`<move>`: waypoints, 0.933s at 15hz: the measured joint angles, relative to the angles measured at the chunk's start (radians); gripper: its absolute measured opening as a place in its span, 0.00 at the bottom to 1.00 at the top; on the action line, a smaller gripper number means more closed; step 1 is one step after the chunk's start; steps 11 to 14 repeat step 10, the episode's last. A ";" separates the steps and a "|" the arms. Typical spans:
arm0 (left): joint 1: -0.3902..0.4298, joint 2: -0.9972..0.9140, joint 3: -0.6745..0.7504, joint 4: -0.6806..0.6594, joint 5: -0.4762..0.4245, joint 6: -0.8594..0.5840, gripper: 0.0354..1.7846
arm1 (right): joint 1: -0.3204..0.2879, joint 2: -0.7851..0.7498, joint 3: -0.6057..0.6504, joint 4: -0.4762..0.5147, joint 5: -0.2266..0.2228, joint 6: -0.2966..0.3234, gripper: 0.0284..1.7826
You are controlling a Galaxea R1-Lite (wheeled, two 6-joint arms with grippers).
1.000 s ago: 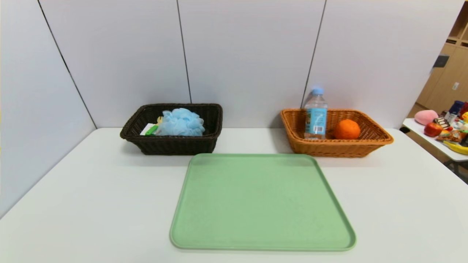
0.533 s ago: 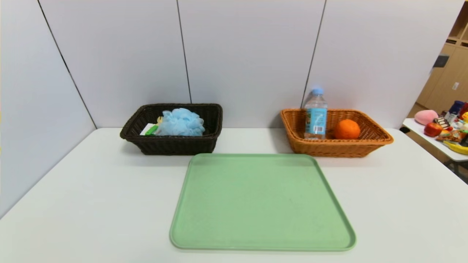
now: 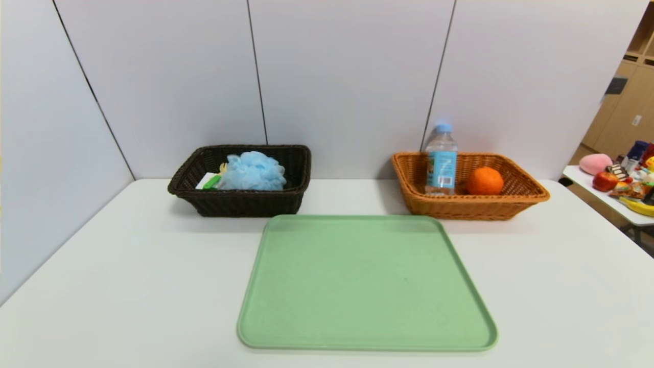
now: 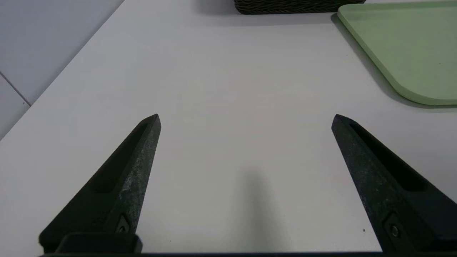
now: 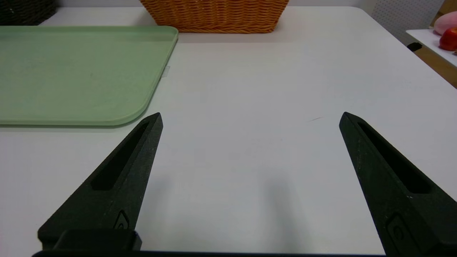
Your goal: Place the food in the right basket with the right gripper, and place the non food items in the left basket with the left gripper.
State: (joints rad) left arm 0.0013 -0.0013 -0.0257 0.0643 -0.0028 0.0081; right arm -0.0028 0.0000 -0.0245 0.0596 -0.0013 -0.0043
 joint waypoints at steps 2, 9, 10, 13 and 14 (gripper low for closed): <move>0.000 0.000 0.000 0.000 0.000 -0.003 0.94 | 0.000 0.000 0.000 0.000 0.000 0.000 0.96; 0.000 0.000 0.000 0.000 0.001 -0.003 0.94 | 0.000 0.000 0.000 0.000 -0.001 0.000 0.96; 0.000 0.000 0.000 0.000 0.000 -0.003 0.94 | 0.000 0.000 0.000 0.000 -0.001 0.000 0.96; 0.000 0.000 0.000 0.000 0.000 -0.003 0.94 | 0.000 0.000 0.000 0.000 -0.001 0.000 0.96; 0.000 0.000 0.000 0.000 0.000 -0.003 0.94 | 0.000 0.000 0.000 0.000 -0.001 0.000 0.96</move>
